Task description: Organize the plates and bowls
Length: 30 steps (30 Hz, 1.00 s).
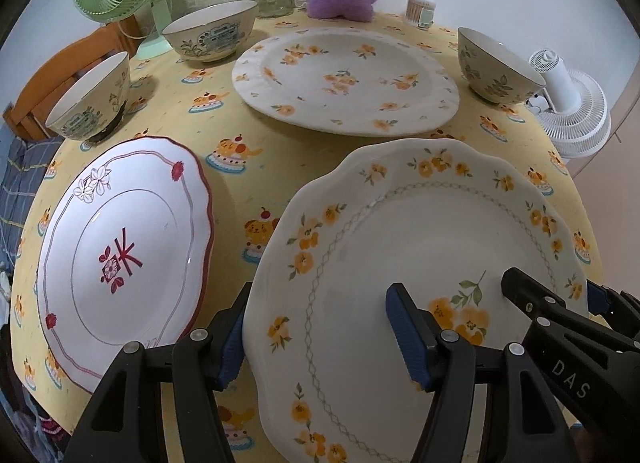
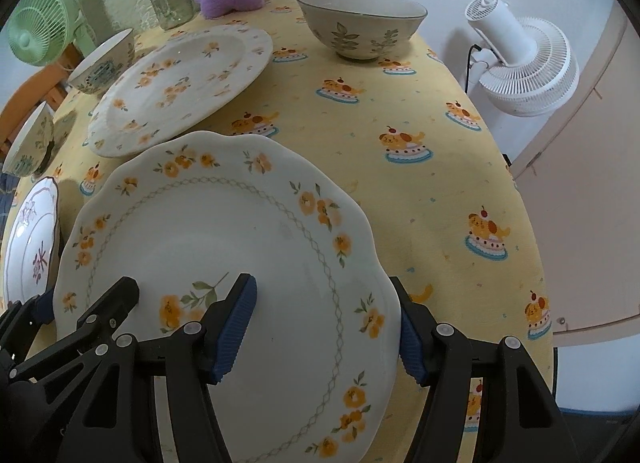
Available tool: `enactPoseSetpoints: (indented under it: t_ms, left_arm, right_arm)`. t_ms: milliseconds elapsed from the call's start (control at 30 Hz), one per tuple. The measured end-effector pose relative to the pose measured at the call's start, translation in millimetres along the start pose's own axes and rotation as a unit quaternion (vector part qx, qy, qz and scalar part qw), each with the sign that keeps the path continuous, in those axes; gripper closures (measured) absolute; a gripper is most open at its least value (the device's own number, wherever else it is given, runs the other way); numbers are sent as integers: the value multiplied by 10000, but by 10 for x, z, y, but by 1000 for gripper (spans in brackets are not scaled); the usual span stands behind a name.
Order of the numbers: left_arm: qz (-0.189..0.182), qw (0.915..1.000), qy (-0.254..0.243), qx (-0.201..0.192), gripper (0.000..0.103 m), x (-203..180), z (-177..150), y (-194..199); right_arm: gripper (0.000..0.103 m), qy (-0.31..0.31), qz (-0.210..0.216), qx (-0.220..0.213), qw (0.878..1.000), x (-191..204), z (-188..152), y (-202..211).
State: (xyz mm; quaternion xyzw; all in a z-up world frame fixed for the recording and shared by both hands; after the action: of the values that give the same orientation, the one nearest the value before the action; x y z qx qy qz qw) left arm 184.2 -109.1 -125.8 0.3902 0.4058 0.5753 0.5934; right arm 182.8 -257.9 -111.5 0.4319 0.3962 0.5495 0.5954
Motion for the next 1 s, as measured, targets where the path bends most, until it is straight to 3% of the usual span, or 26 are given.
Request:
enactPoseSetpoints:
  t_ms: [233, 467, 800, 1000]
  left_arm:
    - [-47, 10000, -28, 36, 36, 24, -35, 14]
    - [-127, 9992, -219, -320, 17, 46, 15, 244]
    - [-196, 9980, -281, -529, 14, 410, 196, 579]
    - [-240, 9960, -490, -713, 14, 616, 301, 760]
  right_arm:
    - [35, -39, 33, 35, 10000, 9, -36, 4]
    - [33, -8, -233, -209, 9995, 55, -16, 201]
    - [30, -133, -204, -830, 9962, 308, 35, 695]
    - [30, -497, -186, -974, 9938, 501, 59, 918]
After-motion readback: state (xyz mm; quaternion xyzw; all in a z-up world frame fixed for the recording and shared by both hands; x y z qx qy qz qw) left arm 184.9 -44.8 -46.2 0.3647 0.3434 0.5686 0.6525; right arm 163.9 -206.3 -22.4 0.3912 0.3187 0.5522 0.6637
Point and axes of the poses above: each gripper's, at about its wrist camera, not at the fingertips, and y roughly against the way its jaws point, x to its left, z to its top, the point moved 2 cm from there along -y, roughly the way its jaws point, and after that the axes turned 4 degrees about x, right-handed, at the moved point
